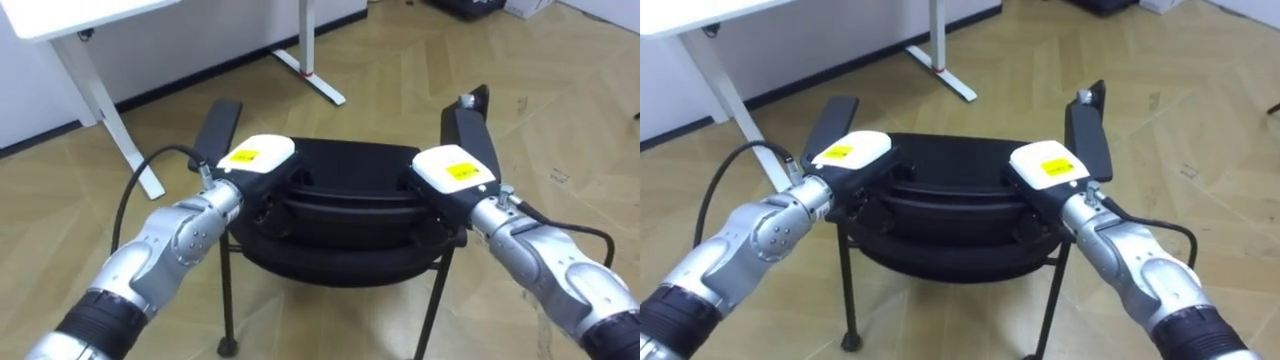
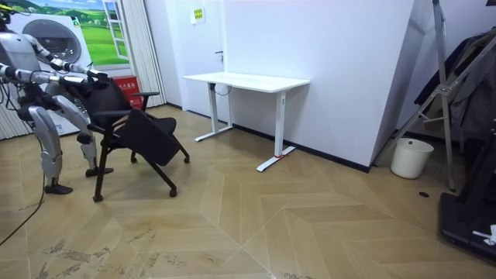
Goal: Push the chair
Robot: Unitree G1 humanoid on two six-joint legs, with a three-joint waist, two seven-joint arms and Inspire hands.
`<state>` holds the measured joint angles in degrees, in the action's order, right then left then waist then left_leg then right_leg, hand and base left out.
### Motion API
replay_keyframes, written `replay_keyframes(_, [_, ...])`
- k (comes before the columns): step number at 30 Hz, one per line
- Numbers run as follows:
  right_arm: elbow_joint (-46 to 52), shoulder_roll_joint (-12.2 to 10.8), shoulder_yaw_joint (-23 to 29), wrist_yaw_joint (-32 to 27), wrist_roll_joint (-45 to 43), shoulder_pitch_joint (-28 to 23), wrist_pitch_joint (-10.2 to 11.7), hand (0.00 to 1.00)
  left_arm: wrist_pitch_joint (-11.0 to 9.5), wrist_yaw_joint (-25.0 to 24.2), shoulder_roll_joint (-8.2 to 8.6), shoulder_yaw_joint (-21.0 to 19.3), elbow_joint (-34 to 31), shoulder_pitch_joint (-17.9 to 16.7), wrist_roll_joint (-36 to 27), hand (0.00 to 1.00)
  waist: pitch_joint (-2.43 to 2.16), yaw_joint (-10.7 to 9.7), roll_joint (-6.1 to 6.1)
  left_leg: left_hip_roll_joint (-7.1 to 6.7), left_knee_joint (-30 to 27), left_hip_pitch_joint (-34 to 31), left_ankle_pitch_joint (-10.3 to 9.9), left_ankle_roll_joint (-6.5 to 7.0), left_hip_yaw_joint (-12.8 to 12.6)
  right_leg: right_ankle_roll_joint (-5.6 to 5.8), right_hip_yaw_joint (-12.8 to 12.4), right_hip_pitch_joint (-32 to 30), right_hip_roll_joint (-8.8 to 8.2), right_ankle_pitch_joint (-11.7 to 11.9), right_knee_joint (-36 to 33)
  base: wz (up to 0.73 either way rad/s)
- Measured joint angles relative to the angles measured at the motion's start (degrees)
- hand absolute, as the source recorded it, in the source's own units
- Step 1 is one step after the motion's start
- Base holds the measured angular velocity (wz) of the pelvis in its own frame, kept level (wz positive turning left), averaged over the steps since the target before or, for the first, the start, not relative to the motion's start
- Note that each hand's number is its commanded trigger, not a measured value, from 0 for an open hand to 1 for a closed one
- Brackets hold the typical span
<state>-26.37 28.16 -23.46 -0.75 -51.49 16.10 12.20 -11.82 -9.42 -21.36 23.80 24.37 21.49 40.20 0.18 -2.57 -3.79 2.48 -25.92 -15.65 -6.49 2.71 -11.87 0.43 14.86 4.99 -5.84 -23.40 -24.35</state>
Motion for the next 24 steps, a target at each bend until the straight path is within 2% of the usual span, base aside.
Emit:
replay_keyframes(1, [-0.22, 0.04, 0.11, -0.52, 0.03, 0.14, 0.00, 1.00, -0.19, -0.10, -0.12, 0.05, 0.01, 0.58, -0.17, 1.00, -0.03, -0.23, -0.46, -1.06, -0.40, 0.39, -1.40, 0.60, -0.78, 0.73, 0.01, -0.37, -1.52, -0.46, -2.06, -0.10])
replay_keyframes(2, [-0.04, 0.26, 0.14, -0.88, 0.03, 0.28, 0.00, 1.00, -0.18, -0.03, -0.10, 0.04, 0.04, 0.88, -0.29, 1.00, -0.06, -0.16, -0.55, -1.39, -0.98, 0.46, -2.33, 1.16, -0.91, 1.33, -0.42, -1.33, -2.18, -0.80, -4.24, -0.21])
replay_keyframes(3, [-0.09, 0.38, 0.10, -1.19, 0.02, 0.96, -0.10, 1.00, -0.09, 0.23, -0.19, 0.08, 0.47, 1.58, -0.85, 1.00, 0.22, -0.10, -0.51, -1.80, -2.21, 0.62, -3.85, 1.93, -1.92, 1.86, -0.82, -4.58, -3.95, -0.76, -11.76, -0.22])
replay_keyframes(4, [0.00, 0.37, 0.08, -1.13, -0.02, 1.31, -0.17, 1.00, -0.34, 0.25, -0.22, 0.31, 1.30, 2.27, -1.19, 1.00, 0.46, -0.22, -0.82, -2.52, -3.13, 1.26, -4.94, 2.87, -2.60, 2.77, -1.37, -8.38, -6.35, 1.20, -21.17, -0.18])
replay_keyframes(5, [-0.19, 0.38, 0.07, -1.13, -0.02, 1.32, -0.20, 1.00, -0.46, 0.35, -0.19, 0.56, 1.71, 2.58, -1.24, 1.00, 0.61, -0.22, -0.98, -2.73, -3.62, 1.79, -5.68, 3.25, -2.90, 3.39, -2.31, -10.38, -7.27, 3.17, -25.32, -0.06])
replay_keyframes(6, [-1.19, 0.21, 0.00, -1.14, 0.16, 1.26, -0.07, 1.00, -0.77, 0.69, 0.19, 0.82, 2.81, 2.78, -1.21, 1.00, 0.97, -0.35, -0.93, -3.05, -4.23, 3.29, -6.99, 3.75, -2.98, 3.43, -3.84, -13.50, -8.48, 8.78, -32.95, 0.00])
replay_keyframes(7, [-2.26, 0.14, -0.05, -1.15, 0.25, 1.22, 0.52, 1.00, -1.15, 1.31, 0.49, 1.36, 3.82, 2.82, -1.22, 1.00, 1.28, -0.80, -0.36, -2.92, -4.61, 4.83, -8.32, 4.09, -2.71, 3.39, -5.07, -16.20, -8.93, 16.37, -38.26, -0.03])
replay_keyframes(8, [-2.61, 0.05, -0.04, -1.16, 0.26, 1.22, 0.70, 1.00, -1.36, 1.44, 0.52, 1.47, 4.10, 2.82, -1.23, 1.00, 1.53, -0.83, 0.04, -2.81, -4.76, 5.43, -8.93, 4.25, -2.60, 3.50, -5.94, -17.65, -8.91, 20.32, -41.00, -0.05])
replay_keyframes(9, [-2.87, -0.11, 0.01, -1.34, 0.24, 1.23, 0.91, 1.00, -1.76, 1.90, 0.38, 1.60, 4.44, 2.93, -1.23, 1.00, 1.78, -1.21, 0.67, -2.59, -5.82, 5.80, -10.34, 4.65, -2.23, 3.99, -7.41, -21.47, -8.81, 26.31, -47.20, 0.04])
replay_keyframes(10, [-2.82, -0.11, 0.03, -1.66, 0.27, 1.22, 1.03, 1.00, -2.08, 2.55, 0.09, 1.90, 4.79, 3.30, -1.24, 1.00, 2.01, -1.81, 1.09, -2.17, -7.22, 5.85, -11.65, 5.07, -1.92, 3.49, -8.08, -25.20, -8.82, 26.10, -55.17, 0.13])
replay_keyframes(11, [-2.76, -0.08, 0.01, -1.68, 0.33, 1.22, 1.13, 1.00, -2.04, 2.83, 0.00, 2.11, 4.86, 3.44, -1.27, 1.00, 2.20, -2.08, 1.39, -2.01, -7.73, 5.99, -12.17, 5.18, -1.78, 3.28, -8.02, -26.64, -8.72, 25.50, -58.14, 0.19])
replay_keyframes(12, [-2.58, -0.08, -0.09, -1.72, 0.36, 1.10, 1.31, 1.00, -2.04, 3.49, -0.12, 2.37, 5.40, 3.54, -1.33, 1.00, 2.32, -2.29, 1.82, -1.84, -8.31, 6.47, -13.17, 5.23, -1.56, 3.24, -7.80, -28.77, -8.58, 23.72, -61.07, 0.05])
replay_keyframes(13, [-2.19, -0.09, -0.16, -1.88, 0.35, 1.06, 1.30, 1.00, -2.20, 4.21, -0.41, 2.49, 5.75, 3.74, -1.35, 1.00, 2.44, -2.15, 2.24, -1.47, -8.96, 6.98, -13.92, 4.74, -1.56, 3.23, -7.52, -30.08, -8.19, 21.66, -60.71, 0.00])
replay_keyframes(14, [-2.05, -0.09, -0.22, -2.12, 0.35, 1.06, 1.30, 1.00, -2.28, 4.42, -0.56, 2.50, 5.84, 3.78, -1.42, 1.00, 2.52, -2.12, 2.37, -1.27, -9.32, 7.27, -14.51, 4.68, -1.57, 3.19, -7.24, -30.29, -8.03, 20.73, -59.45, -0.10])
replay_keyframes(15, [-1.87, -0.17, -0.41, -2.45, 0.35, 1.08, 1.30, 1.00, -2.68, 4.78, -1.04, 2.58, 6.06, 3.84, -1.95, 1.00, 2.58, -2.01, 2.79, -1.18, -9.87, 7.58, -15.42, 4.50, -1.60, 3.18, -6.81, -30.86, -7.98, 19.22, -56.05, -0.12])
replay_keyframes(17, [-1.63, -0.27, -0.69, -3.12, 0.33, 1.07, 1.04, 1.00, -2.84, 5.40, -1.51, 2.96, 6.06, 3.95, -2.12, 1.00, 2.47, -1.85, 2.83, -1.05, -10.01, 8.36, -16.36, 4.14, -1.68, 3.36, -6.33, -31.14, -7.59, 16.94, -47.93, -0.07])
replay_keyframes(19, [-1.75, -0.32, -1.15, -3.86, 0.41, 1.05, 0.88, 1.00, -2.90, 5.59, -2.07, 3.53, 6.05, 4.20, -2.52, 1.00, 2.32, -1.73, 2.64, -0.67, -9.79, 9.85, -17.53, 3.37, -1.64, 3.31, -5.79, -30.21, -6.03, 14.84, -32.92, 0.00])
replay_keyframes(20, [-1.88, -0.36, -1.27, -4.12, 0.41, 0.95, 0.89, 1.00, -2.96, 5.59, -2.13, 3.63, 6.09, 4.18, -2.52, 1.00, 2.35, -1.68, 2.65, -0.47, -9.75, 10.39, -17.88, 3.10, -1.55, 3.18, -5.38, -29.53, -5.55, 14.77, -28.72, 0.00])
replay_keyframes(21, [-2.21, -0.53, -1.61, -4.76, 0.40, 0.81, 0.89, 1.00, -3.03, 5.63, -2.41, 3.92, 6.10, 4.15, -2.52, 1.00, 2.29, -1.63, 2.59, 0.00, -9.81, 11.16, -18.63, 2.36, -0.99, 2.74, -4.64, -28.09, -4.43, 15.11, -20.24, 0.27])
replay_keyframes(22, [-2.37, -0.77, -1.75, -5.25, 0.41, 0.62, 0.89, 1.00, -3.15, 5.66, -2.45, 4.03, 6.09, 4.19, -2.47, 1.00, 2.09, -2.16, 2.27, 0.27, -9.86, 11.47, -19.24, 1.64, 0.43, 2.18, -4.06, -25.89, -3.47, 16.48, -11.43, 0.38])
replay_keyframes(23, [-2.34, -0.79, -1.75, -5.49, 0.41, 0.49, 0.91, 1.00, -3.20, 5.67, -2.45, 4.03, 6.06, 4.24, -2.43, 1.00, 1.94, -2.35, 2.07, 0.30, -9.88, 11.58, -19.52, 1.29, 1.03, 2.10, -4.08, -25.17, -3.02, 17.42, -8.13, 0.46])
replay_keyframes(24, [-2.36, -0.91, -1.77, -5.98, 0.36, 0.39, 0.97, 1.00, -3.32, 5.95, -2.52, 4.00, 6.22, 4.31, -2.31, 1.00, 1.84, -2.37, 1.97, 0.88, -9.91, 12.25, -20.26, 0.29, 1.78, 0.88, -3.89, -23.65, -1.90, 20.27, -4.35, 0.32])
